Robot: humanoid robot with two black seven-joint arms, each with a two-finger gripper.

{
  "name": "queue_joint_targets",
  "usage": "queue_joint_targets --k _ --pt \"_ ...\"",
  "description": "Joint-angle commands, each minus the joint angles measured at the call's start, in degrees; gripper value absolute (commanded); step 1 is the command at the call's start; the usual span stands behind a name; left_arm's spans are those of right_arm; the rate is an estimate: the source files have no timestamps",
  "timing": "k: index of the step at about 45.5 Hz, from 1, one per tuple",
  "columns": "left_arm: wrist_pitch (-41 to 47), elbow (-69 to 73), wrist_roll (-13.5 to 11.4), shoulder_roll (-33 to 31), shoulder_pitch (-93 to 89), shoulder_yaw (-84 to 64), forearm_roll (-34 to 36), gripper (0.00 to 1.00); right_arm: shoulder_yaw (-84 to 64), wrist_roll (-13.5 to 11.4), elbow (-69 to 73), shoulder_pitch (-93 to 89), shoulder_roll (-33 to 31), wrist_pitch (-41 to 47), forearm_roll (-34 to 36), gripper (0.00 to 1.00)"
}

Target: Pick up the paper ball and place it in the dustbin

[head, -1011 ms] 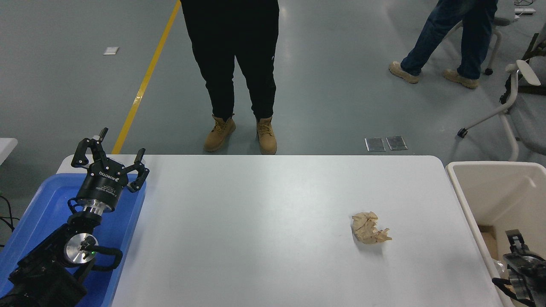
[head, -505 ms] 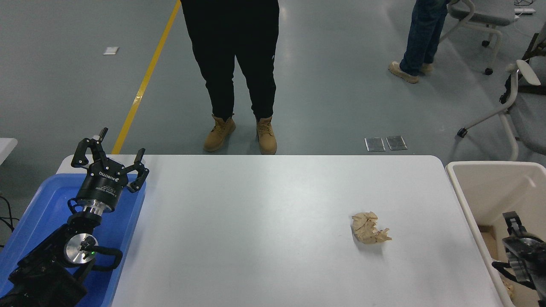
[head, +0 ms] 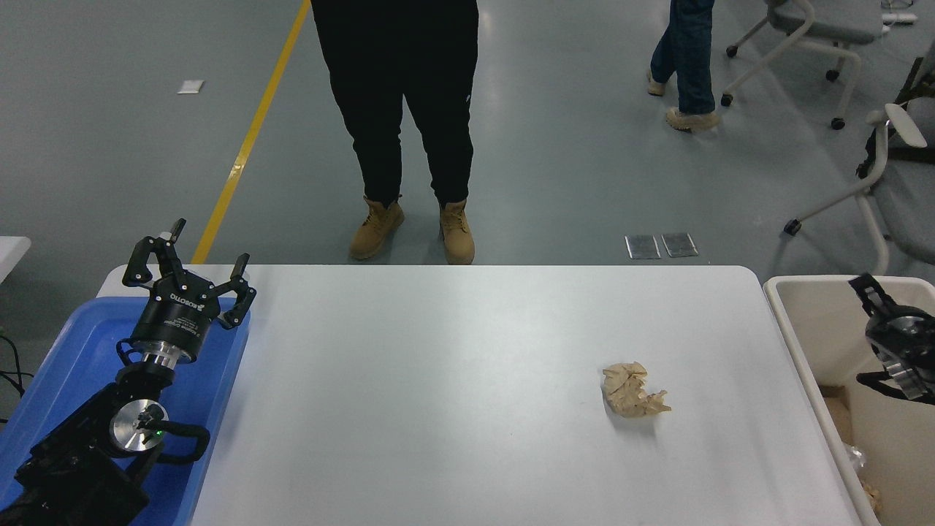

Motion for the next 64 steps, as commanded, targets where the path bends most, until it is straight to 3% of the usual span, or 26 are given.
queue_joint_targets --k 1,16,27,42,54,64 --pt "0.01 0.01 -0.01 0.0 0.0 0.0 -0.01 0.98 -14.41 0.17 14.16 18.67 -3.55 6.45 0.03 1.0" --pt "0.01 0.01 -0.01 0.0 0.0 0.0 -0.01 0.98 -23.11 0.09 31.12 40.48 -0.74 26.06 0.56 1.0" --pt "0.01 0.01 -0.01 0.0 0.0 0.0 -0.01 0.98 -30.24 0.17 44.93 51.82 4.71 29.66 0.47 1.0" --pt "0.01 0.01 -0.01 0.0 0.0 0.0 -0.01 0.98 -31.39 0.09 46.69 59.3 19.56 33.44 0.91 1.0" --pt "0.01 0.01 -0.01 0.0 0.0 0.0 -0.01 0.98 -28.57 0.17 49.24 61.85 20.45 39.77 2.49 1.0" --pt "0.01 0.01 -0.01 0.0 0.0 0.0 -0.01 0.98 -27.16 0.0 48.19 56.14 21.67 38.19 4.16 1.0"
